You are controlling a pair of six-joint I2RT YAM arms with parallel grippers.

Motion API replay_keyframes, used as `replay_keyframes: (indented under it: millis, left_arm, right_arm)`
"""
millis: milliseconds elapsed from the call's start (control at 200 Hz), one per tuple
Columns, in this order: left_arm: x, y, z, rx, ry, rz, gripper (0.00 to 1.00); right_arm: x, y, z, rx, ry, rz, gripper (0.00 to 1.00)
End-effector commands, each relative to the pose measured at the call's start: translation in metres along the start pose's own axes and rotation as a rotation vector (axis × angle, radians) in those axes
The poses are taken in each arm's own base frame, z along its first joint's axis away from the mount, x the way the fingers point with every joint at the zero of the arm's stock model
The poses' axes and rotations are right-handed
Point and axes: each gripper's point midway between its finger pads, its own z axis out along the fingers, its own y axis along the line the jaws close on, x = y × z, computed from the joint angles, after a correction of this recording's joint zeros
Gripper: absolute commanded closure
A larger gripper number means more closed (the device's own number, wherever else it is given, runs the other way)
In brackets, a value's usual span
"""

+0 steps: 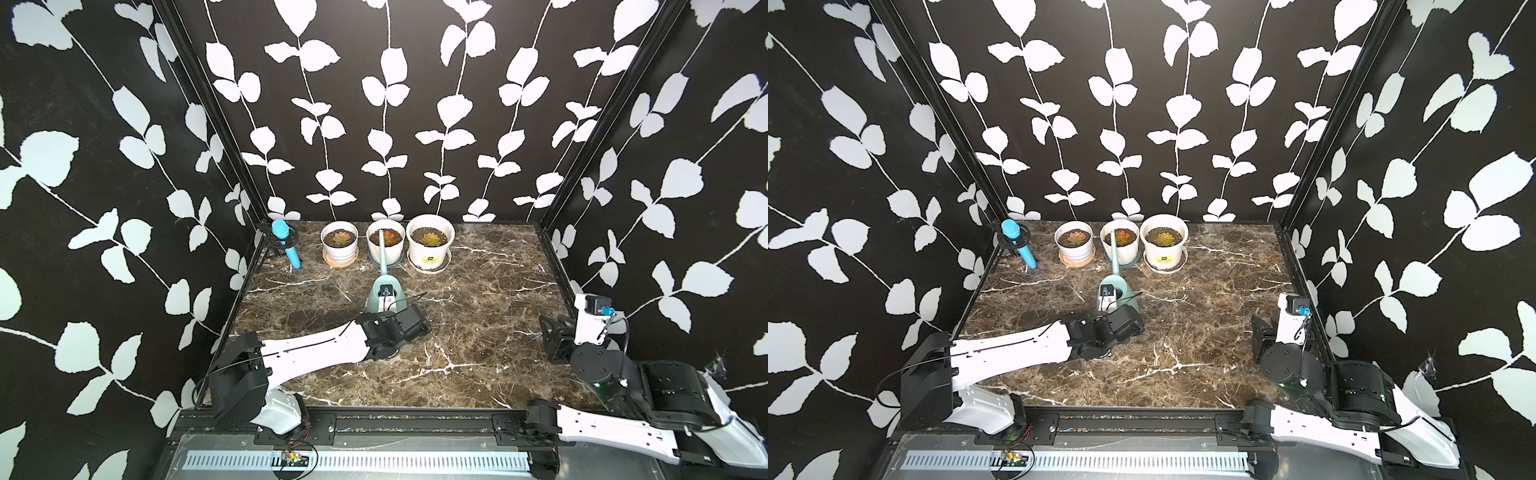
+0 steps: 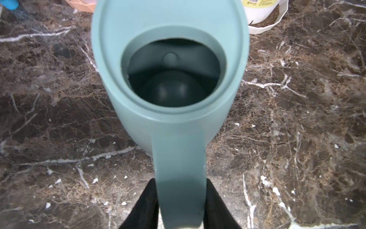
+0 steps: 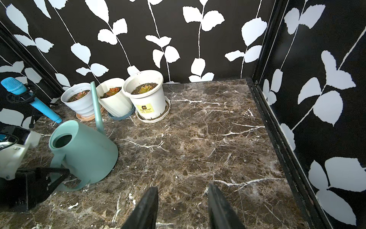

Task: Water the succulent around the soil edge
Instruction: Pick up the watering can from the center of the board.

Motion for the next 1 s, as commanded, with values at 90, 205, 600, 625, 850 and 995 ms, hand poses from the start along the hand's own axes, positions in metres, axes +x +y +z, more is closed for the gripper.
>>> replay_keyframes:
  millis: [90,205,600,625,850,995]
  left_arm:
    - [-0.004,0.01,-0.002,-0.028,-0.029,0.04,0.73]
    - [-0.002,0.009,0.001,-0.034,-0.024,0.06,0.82]
    - [-0.003,0.026,-0.008,-0.05,-0.041,0.083,1.0]
    - [-0.004,0.027,-0.01,-0.046,-0.047,0.083,1.0]
    - [-0.019,0.042,-0.036,-0.007,-0.096,0.097,1.0]
    - [-0.031,0.062,-0.062,-0.002,-0.127,0.101,1.0]
  right_arm:
    - [0.004,0.003,0.004,0.007,0.007,0.009,0.54]
    - [0.006,0.004,0.004,0.003,0.016,0.013,0.54]
    - [0.007,0.007,0.005,0.001,0.024,0.011,0.57]
    - [0.007,0.007,0.005,0.001,0.023,0.009,0.57]
    - [0.002,0.008,0.004,0.002,0.013,0.005,0.58]
    - [-0.004,0.009,0.002,0.004,0.001,-0.007,0.58]
